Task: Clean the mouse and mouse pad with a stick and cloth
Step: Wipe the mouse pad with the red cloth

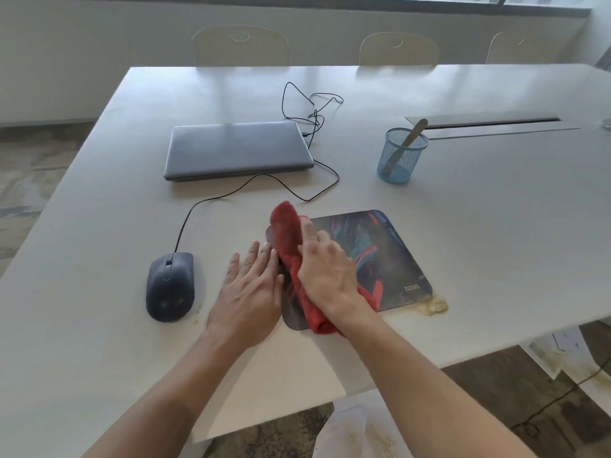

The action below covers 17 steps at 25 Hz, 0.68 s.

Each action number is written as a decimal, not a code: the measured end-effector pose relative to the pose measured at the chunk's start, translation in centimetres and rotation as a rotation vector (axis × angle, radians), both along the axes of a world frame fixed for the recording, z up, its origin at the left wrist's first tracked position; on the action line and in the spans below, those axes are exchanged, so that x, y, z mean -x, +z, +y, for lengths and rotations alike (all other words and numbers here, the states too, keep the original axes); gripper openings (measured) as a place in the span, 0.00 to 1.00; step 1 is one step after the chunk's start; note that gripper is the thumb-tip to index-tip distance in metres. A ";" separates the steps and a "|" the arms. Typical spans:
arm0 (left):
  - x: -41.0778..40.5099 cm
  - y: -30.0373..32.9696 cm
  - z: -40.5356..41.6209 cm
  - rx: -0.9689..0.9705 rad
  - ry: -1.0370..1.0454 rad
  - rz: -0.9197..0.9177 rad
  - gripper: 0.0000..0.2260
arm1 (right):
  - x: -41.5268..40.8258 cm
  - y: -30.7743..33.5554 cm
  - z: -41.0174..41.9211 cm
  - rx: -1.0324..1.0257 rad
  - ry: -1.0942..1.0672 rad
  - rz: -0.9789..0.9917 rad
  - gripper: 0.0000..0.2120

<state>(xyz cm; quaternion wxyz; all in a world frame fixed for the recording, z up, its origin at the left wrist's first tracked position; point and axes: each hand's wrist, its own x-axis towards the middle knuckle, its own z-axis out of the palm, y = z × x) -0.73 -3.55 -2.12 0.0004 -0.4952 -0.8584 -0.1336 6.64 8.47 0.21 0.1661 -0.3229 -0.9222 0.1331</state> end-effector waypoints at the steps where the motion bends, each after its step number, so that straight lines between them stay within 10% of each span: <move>1: 0.0 0.0 0.0 0.003 0.004 0.004 0.26 | -0.2 -0.1 1.0 -0.056 -0.038 -0.009 0.22; 11: -0.1 -0.2 0.1 -0.012 0.021 -0.007 0.25 | -5.4 2.4 12.9 -0.202 -0.380 -0.124 0.18; 17: 0.0 -0.4 0.0 -0.057 0.015 -0.028 0.24 | -8.7 4.4 19.0 0.454 -0.405 0.318 0.21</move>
